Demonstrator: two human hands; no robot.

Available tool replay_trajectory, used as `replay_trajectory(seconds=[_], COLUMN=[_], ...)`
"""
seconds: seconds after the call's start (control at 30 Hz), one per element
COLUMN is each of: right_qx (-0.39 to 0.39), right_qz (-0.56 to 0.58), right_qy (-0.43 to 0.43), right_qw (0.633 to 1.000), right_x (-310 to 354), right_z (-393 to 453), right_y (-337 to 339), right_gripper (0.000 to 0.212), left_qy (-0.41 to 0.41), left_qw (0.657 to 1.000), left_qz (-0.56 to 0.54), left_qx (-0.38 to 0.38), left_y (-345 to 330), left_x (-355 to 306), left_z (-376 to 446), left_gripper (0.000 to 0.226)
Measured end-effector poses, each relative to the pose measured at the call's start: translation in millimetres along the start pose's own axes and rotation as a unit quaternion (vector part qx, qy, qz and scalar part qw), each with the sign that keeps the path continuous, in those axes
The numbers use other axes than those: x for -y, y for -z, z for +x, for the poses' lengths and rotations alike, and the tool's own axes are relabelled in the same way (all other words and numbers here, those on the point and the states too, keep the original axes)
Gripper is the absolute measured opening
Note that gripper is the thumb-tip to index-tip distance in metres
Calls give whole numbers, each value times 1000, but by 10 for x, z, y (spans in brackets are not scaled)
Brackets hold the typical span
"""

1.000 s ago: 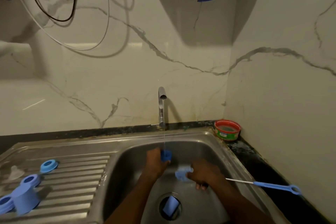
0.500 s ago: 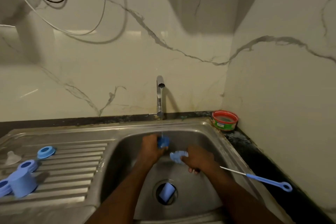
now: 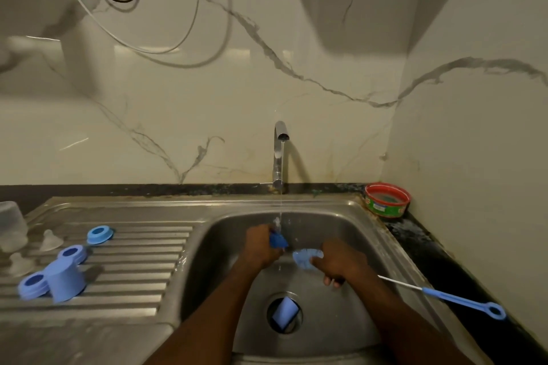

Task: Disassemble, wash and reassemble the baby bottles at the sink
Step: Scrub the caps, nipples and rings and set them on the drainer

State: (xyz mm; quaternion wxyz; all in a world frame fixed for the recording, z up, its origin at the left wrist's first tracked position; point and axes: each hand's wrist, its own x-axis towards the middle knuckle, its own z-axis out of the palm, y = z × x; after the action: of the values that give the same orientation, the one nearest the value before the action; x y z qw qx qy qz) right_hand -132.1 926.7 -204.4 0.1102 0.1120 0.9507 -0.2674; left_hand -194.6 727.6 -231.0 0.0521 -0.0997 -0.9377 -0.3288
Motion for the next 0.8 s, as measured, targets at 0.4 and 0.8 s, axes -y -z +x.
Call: replay_trajectory(seconds=[0.4, 0.8], right_qx=[28, 21], right_qz=[-14, -14], right_qy=[15, 5], right_qw=[999, 1000], right_x=[13, 0], right_z=[23, 14], right_y=[1, -43], right_gripper=[39, 37], left_qy=[-86, -18], left_qw=[958, 987], left_qz=[272, -94], left_qx=[11, -126], left_y=[-12, -73], left_x=[-77, -61], left_z=[42, 150], left_gripper=[61, 43])
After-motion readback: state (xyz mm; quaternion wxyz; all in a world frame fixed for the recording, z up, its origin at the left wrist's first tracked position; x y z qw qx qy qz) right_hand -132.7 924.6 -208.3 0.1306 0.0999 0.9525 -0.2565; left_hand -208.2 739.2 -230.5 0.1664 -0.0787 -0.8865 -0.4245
